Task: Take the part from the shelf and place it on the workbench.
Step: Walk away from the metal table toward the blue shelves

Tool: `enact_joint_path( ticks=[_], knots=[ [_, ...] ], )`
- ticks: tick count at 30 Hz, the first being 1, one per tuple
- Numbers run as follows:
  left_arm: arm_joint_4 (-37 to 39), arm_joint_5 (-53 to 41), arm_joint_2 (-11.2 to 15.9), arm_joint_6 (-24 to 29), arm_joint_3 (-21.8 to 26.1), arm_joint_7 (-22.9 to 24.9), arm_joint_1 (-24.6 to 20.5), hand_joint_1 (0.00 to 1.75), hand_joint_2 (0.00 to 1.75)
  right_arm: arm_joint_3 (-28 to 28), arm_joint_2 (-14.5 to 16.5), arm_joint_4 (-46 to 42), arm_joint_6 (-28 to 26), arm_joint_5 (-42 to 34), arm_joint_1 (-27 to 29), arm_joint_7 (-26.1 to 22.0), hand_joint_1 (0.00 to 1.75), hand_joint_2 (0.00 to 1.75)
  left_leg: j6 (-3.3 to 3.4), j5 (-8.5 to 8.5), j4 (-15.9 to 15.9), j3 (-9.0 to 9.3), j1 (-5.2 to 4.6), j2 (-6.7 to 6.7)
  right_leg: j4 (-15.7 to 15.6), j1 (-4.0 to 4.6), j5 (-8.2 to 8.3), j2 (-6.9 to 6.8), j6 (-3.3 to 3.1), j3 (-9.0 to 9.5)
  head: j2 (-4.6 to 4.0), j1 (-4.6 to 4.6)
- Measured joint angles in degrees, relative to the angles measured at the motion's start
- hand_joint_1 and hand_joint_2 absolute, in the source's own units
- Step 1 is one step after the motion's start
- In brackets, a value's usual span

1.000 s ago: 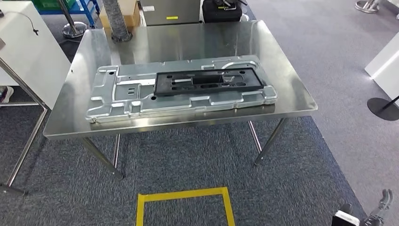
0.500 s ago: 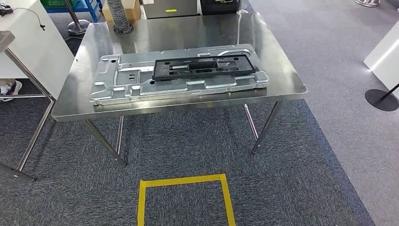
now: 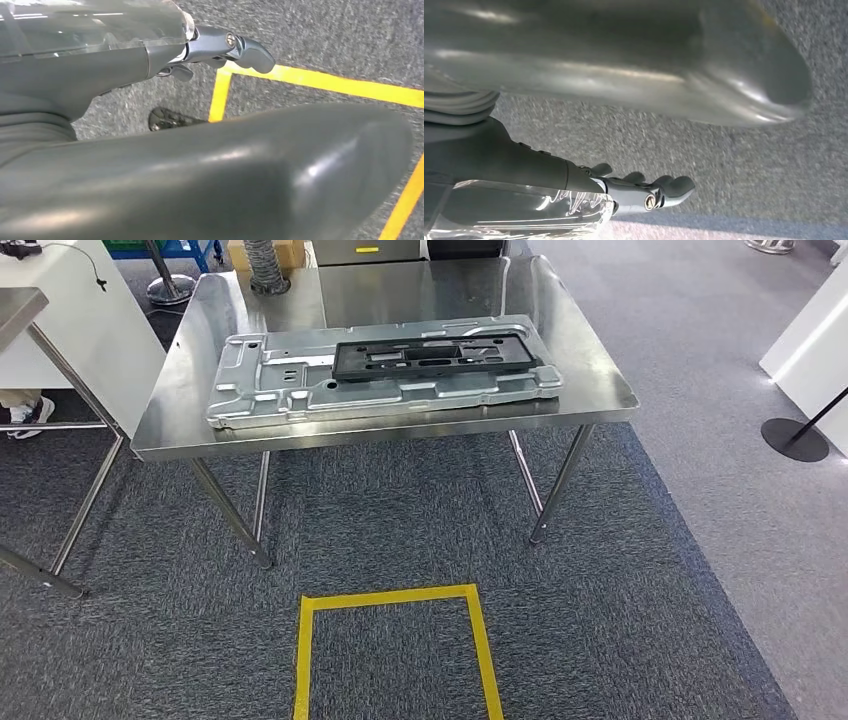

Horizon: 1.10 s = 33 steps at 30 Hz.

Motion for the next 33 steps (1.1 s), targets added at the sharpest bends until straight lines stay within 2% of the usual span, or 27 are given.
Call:
enact_joint_path(
  ticks=[1,3,4,5,6,7,8,10,11,13,14,15,16,18,19,20,21,22,23,24,26,27,28,30,31,32,33],
  knots=[
    [0.00,-0.08,-0.03,0.00,-0.09,0.02,-0.01,0.00,0.00,0.14,-0.08,0.28,0.22,0.09,0.00,-0.14,0.00,0.00,0.31,0.79,-0.07,-0.81,0.11,0.11,2.19,-0.16,-2.75,0.17,0.31,-0.67,0.00,0.10],
    [0.00,-0.21,-0.03,0.00,-0.25,0.03,-0.04,0.00,0.00,0.36,-0.12,0.65,0.56,0.27,-0.05,-0.61,0.00,0.00,0.62,2.21,0.11,-2.72,0.07,0.18,9.14,-0.45,-8.84,0.33,0.90,-2.15,0.00,0.37],
    [0.00,-0.31,-0.04,0.00,-0.35,0.03,-0.05,0.00,0.00,0.41,-0.15,0.76,0.63,0.34,-0.10,-0.88,0.00,0.00,0.54,2.89,0.27,-3.74,0.07,0.20,12.43,-0.61,-10.13,0.34,1.18,-2.51,0.00,0.39],
    [0.00,-0.43,-0.06,0.00,-0.46,0.03,-0.06,0.00,0.00,0.44,-0.15,0.84,0.67,0.38,-0.17,-1.11,0.00,0.00,0.41,3.55,0.50,-4.80,0.09,0.22,14.49,-0.78,-9.92,0.34,1.42,-2.25,0.00,0.39],
    [0.00,-0.51,-0.09,0.00,-0.59,0.03,-0.09,0.00,0.00,0.46,-0.15,0.90,0.69,0.42,-0.23,-1.30,0.00,0.00,0.24,4.16,0.82,-5.86,0.13,0.24,14.70,-0.98,-8.46,0.34,1.59,-1.12,0.00,0.41],
    [0.00,-0.60,-0.16,0.00,-0.71,0.03,-0.12,0.00,0.00,0.48,-0.15,0.94,0.70,0.44,-0.30,-1.43,0.00,0.00,0.01,4.70,1.22,-6.91,0.19,0.24,12.81,-1.17,-6.64,0.34,1.69,1.02,0.00,0.40],
    [0.00,-0.65,-0.22,0.00,-0.81,0.03,-0.17,0.00,0.00,0.49,-0.15,0.98,0.69,0.45,-0.40,-1.50,0.00,0.00,-0.25,5.17,1.67,-7.83,0.24,0.23,9.25,-1.33,-5.46,0.35,1.69,4.04,0.00,0.42],
    [0.00,-0.69,-0.39,0.00,-0.95,0.03,-0.28,0.00,0.00,0.51,-0.16,1.05,0.64,0.53,-0.65,-1.58,0.00,0.00,-0.89,5.97,2.61,-9.25,0.17,0.19,0.41,-1.28,-6.00,0.41,1.28,10.15,0.00,0.43],
    [0.00,-0.70,-0.44,0.01,-0.98,0.04,-0.34,0.00,0.00,0.51,-0.16,1.11,0.62,0.57,-0.75,-1.62,0.00,0.00,-1.25,6.42,2.84,-9.66,0.15,0.20,-2.44,-1.12,-6.83,0.45,0.89,11.84,0.00,0.45],
    [0.00,-0.70,-0.49,0.04,-1.00,0.05,-0.39,0.00,0.00,0.53,-0.15,1.29,0.61,0.63,-0.82,-1.66,0.00,0.00,-2.03,7.41,2.85,-10.20,0.22,0.19,-4.08,-0.88,-7.10,0.43,-0.14,12.05,0.00,0.46],
    [0.00,-0.71,-0.49,0.08,-1.00,0.05,-0.37,0.00,0.00,0.54,-0.15,1.39,0.61,0.64,-0.85,-1.67,0.00,0.00,-2.38,7.11,3.07,-10.54,0.35,0.10,-4.00,-0.86,-6.55,0.31,-0.70,11.49,0.01,0.46],
    [0.00,-0.72,-0.49,0.12,-1.00,0.06,-0.32,0.00,0.00,0.55,-0.15,1.48,0.62,0.65,-0.89,-1.67,0.00,0.00,-2.66,5.77,4.02,-11.05,0.44,-0.02,-4.01,-0.88,-5.93,0.16,-1.27,10.86,0.01,0.39],
    [0.00,-0.72,-0.51,0.16,-0.99,0.07,-0.25,0.00,0.00,0.56,-0.15,1.56,0.62,0.64,-0.90,-1.66,0.00,0.00,-2.87,3.38,6.01,-11.76,0.52,-0.13,-4.05,-0.91,-5.25,0.01,-1.75,10.13,0.01,0.27],
    [0.00,-0.74,-0.55,0.22,-1.00,0.08,-0.17,0.00,0.00,0.58,-0.15,1.63,0.63,0.62,-0.91,-1.66,0.00,0.00,-3.11,-2.45,12.78,-13.43,0.60,-0.22,-3.85,-0.63,-3.96,-0.13,-2.29,8.41,0.00,0.05],
    [0.00,-0.75,-0.57,0.24,-1.00,0.08,-0.16,0.00,0.00,0.58,-0.15,1.66,0.66,0.60,-0.90,-1.66,0.00,0.00,-3.17,-4.13,16.27,-13.95,0.61,-0.22,-3.67,-0.47,-3.31,-0.14,-2.38,7.42,0.00,-0.01],
    [0.00,-0.77,-0.58,0.26,-1.01,0.08,-0.17,0.00,0.00,0.58,-0.15,1.68,0.69,0.54,-0.90,-1.67,0.00,0.00,-3.15,-4.40,18.65,-13.88,0.61,-0.23,-3.43,-0.33,-2.72,-0.13,-2.42,6.37,0.00,0.02],
    [0.00,-0.79,-0.58,0.32,-1.01,0.11,-0.21,0.00,0.00,0.58,-0.15,1.69,0.78,0.45,-0.90,-1.68,0.00,0.00,-3.03,-3.33,19.33,-12.99,0.60,-0.23,-3.15,-0.20,-2.20,-0.11,-2.39,5.33,0.00,-0.01],
    [0.00,-0.79,-0.58,0.38,-1.01,0.21,-0.25,0.00,0.00,0.58,-0.15,1.72,0.96,0.31,-0.90,-1.71,0.00,0.00,-2.82,-1.47,18.04,-11.21,0.58,-0.24,-2.87,-0.10,-1.76,-0.08,-2.32,4.38,0.00,-0.01],
    [0.00,-0.79,-0.58,0.44,-1.01,0.39,-0.31,0.00,0.00,0.58,-0.14,1.73,1.29,0.06,-0.90,-1.76,0.00,0.00,-2.48,0.11,14.98,-8.51,0.53,-0.25,-2.59,-0.03,-1.35,-0.06,-2.22,3.57,0.00,-0.01],
    [0.00,-0.79,-0.57,0.49,-1.01,0.65,-0.39,0.00,0.00,0.58,-0.12,1.75,1.79,-0.24,-0.91,-1.80,0.00,0.00,-2.10,0.66,10.65,-5.20,0.37,-0.25,-2.31,0.09,-0.97,-0.05,-2.05,2.90,0.00,-0.02],
    [0.00,-0.79,-0.57,0.49,-1.01,1.14,-0.60,0.00,0.00,0.53,-0.08,1.78,3.36,-0.91,-0.94,-1.71,0.00,0.00,-1.48,-0.64,2.78,-0.07,0.07,-0.24,-1.91,0.22,-0.14,-0.13,-1.52,2.05,0.00,0.02],
    [0.00,-0.79,-0.57,0.46,-1.01,1.36,-0.67,0.00,0.00,0.47,-0.06,1.80,4.31,-1.18,-0.97,-1.46,0.00,0.00,-1.28,-1.39,0.67,0.99,-0.11,-0.24,-1.85,0.24,0.29,-0.19,-1.19,1.81,0.00,0.04],
    [0.00,-0.79,-0.60,0.44,-1.01,1.59,-0.67,0.00,0.00,0.39,-0.08,1.82,5.42,-1.45,-0.99,-0.95,0.00,0.00,-1.05,-1.48,-0.18,1.05,-0.05,-0.23,-1.88,0.25,0.70,-0.23,-0.84,1.64,0.00,0.06],
    [0.00,-0.74,-0.68,0.42,-0.99,2.14,-0.59,0.00,0.00,0.15,-0.13,1.91,7.96,-2.05,-1.03,0.92,0.00,0.87,-0.47,-0.70,-0.51,0.48,0.16,-0.10,-0.86,0.10,-0.01,0.00,-0.12,1.01,0.00,0.15],
    [0.00,-0.72,-0.73,0.43,-0.99,2.44,-0.56,0.00,0.00,0.02,-0.14,1.98,9.28,-2.36,-1.02,2.23,0.00,1.31,-0.14,-0.26,-0.67,0.17,0.29,0.00,1.10,0.00,-1.52,0.15,0.20,0.21,0.00,0.23],
    [0.00,-0.69,-0.75,0.43,-0.99,2.70,-0.58,0.00,0.44,-0.12,-0.14,2.08,10.38,-2.57,-1.00,3.46,0.00,1.75,0.08,0.09,-0.69,-0.18,0.29,0.08,4.29,-0.20,-3.70,0.30,0.47,-1.02,0.00,0.31],
    [0.00,-0.67,-0.74,0.44,-0.98,2.92,-0.59,0.00,0.87,-0.23,-0.13,2.17,11.19,-2.68,-0.94,4.51,0.00,1.75,0.25,0.35,-0.62,-0.56,0.23,0.12,8.26,-0.34,-5.99,0.33,0.68,-2.50,0.00,0.37]
  ],
)
